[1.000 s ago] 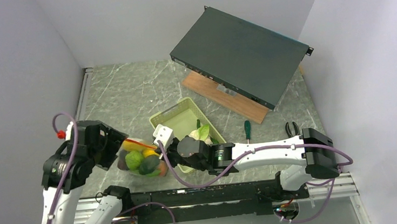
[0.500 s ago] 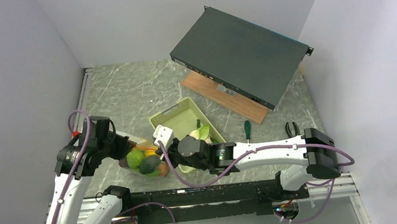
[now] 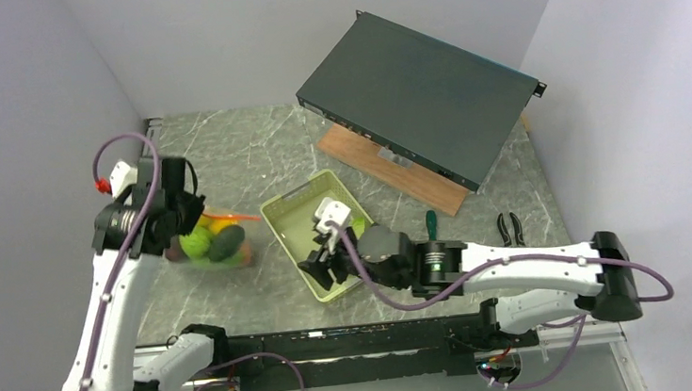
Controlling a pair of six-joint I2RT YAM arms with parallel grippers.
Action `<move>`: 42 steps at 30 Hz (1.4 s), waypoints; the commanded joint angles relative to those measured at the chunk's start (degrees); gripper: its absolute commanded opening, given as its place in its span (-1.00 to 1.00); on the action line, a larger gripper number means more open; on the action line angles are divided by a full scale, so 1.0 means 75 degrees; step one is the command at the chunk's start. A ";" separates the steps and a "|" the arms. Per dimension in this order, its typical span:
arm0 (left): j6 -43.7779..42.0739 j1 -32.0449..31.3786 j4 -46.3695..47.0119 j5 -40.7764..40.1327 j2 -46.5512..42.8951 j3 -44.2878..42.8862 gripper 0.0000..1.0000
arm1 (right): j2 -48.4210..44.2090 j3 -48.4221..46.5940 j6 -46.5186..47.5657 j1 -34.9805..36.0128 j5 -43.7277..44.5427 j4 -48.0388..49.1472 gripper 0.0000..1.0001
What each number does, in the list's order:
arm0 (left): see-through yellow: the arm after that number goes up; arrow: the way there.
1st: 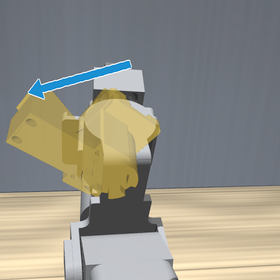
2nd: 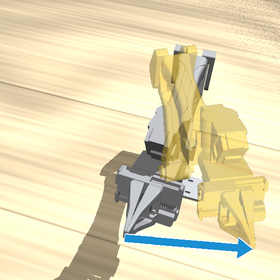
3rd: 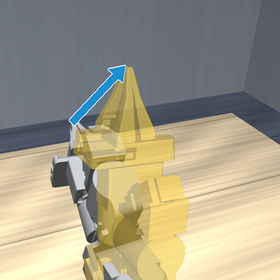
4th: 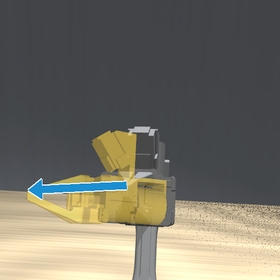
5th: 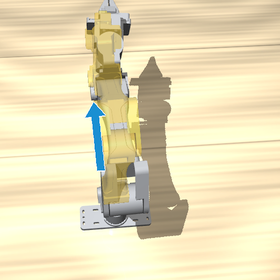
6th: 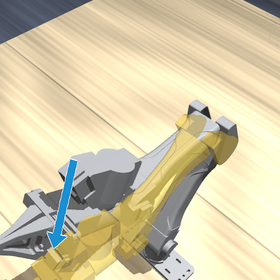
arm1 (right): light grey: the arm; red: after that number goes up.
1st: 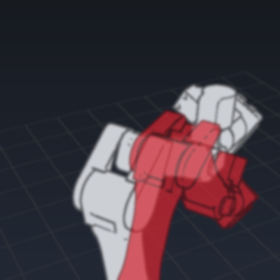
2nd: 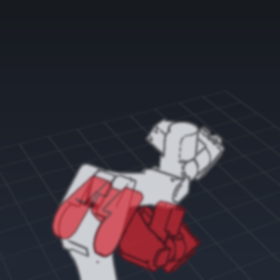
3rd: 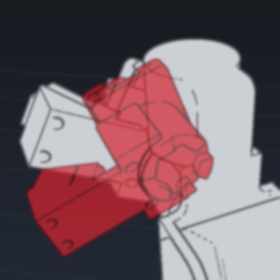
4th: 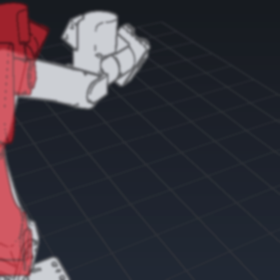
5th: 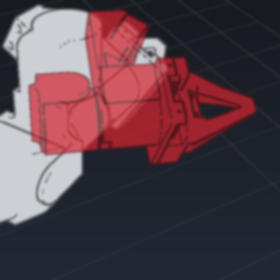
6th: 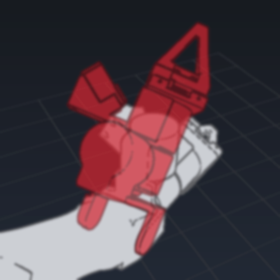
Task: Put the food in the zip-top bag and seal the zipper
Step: Place the zipper food storage bag at the center of the board.
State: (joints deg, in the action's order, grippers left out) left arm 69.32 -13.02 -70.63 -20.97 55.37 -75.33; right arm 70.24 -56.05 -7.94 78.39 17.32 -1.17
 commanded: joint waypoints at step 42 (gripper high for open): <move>-0.3463 0.4759 0.3380 0.4228 0.1497 0.2187 0.99 | -0.3682 -0.0110 -0.1724 -0.0126 0.2535 -0.3878 0.43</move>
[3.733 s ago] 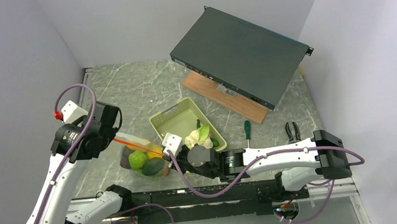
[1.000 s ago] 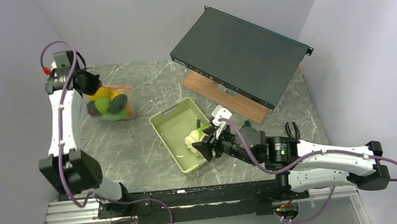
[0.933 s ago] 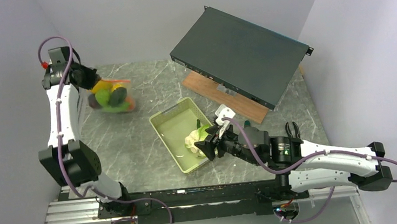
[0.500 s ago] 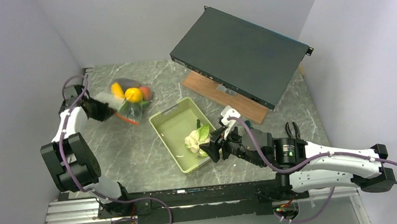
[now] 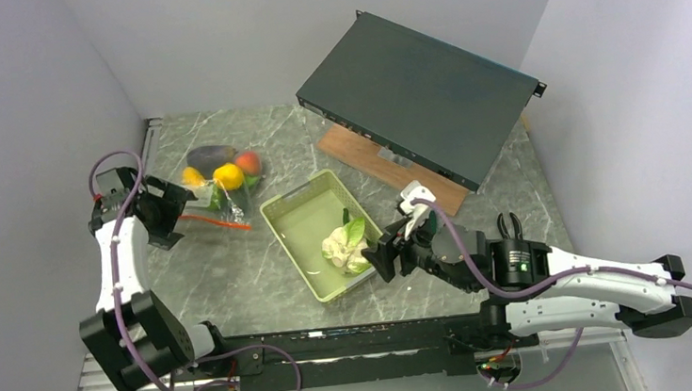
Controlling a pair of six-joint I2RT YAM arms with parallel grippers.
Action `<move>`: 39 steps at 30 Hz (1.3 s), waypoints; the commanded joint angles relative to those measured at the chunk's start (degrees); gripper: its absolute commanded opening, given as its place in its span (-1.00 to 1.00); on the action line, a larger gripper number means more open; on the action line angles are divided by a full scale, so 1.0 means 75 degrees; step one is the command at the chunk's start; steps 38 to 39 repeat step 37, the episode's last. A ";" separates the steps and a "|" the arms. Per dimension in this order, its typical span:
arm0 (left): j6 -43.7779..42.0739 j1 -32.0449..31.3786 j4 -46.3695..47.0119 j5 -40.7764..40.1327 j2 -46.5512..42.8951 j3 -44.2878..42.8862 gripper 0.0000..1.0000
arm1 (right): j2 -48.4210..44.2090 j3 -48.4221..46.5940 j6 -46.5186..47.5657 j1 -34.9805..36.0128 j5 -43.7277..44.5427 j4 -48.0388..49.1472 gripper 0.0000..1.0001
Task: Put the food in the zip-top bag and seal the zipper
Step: Place the zipper food storage bag at the center of the board, then reset both arms
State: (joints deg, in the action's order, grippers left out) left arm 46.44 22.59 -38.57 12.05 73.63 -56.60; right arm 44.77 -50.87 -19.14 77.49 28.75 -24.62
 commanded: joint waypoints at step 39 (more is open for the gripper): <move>-0.2399 -0.5543 0.3054 0.1241 -0.4640 -0.3211 0.99 | -0.0997 -0.4257 0.2385 -0.0013 0.3654 0.0008 1.00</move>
